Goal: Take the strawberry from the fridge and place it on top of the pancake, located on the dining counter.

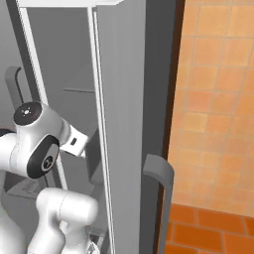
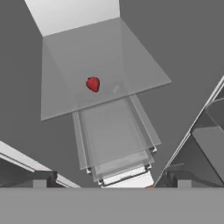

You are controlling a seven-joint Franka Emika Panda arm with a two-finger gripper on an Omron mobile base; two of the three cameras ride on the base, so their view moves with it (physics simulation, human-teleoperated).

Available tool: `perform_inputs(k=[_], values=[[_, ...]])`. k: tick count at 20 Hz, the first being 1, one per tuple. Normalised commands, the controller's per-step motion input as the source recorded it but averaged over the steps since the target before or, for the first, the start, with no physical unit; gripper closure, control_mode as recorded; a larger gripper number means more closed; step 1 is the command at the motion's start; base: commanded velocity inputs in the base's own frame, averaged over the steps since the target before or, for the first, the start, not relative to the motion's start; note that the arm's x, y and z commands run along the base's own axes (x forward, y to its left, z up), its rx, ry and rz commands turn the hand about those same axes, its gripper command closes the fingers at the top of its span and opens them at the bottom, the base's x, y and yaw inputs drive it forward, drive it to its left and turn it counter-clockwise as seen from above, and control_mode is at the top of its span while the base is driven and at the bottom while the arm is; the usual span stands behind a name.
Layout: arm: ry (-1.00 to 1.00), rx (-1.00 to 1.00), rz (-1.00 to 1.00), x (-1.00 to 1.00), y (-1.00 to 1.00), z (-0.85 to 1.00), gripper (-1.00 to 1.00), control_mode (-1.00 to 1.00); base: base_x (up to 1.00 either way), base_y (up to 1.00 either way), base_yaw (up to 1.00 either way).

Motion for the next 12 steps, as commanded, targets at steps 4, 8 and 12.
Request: perform_inputs(k=[4, 8, 12], values=[[0.0, 0.0, 0.0, 0.0, 0.0, 0.0, -1.0, 1.0, 1.0, 0.12, 0.0], [0.12, -0.01, 0.02, 0.98, 0.06, -0.01, -1.0, -1.0, 0.0, 0.0, 0.0], [0.1, 0.0, 0.04, 0.67, 0.0, -0.19, -1.0, -1.0, 0.0, 0.0, 0.0]])
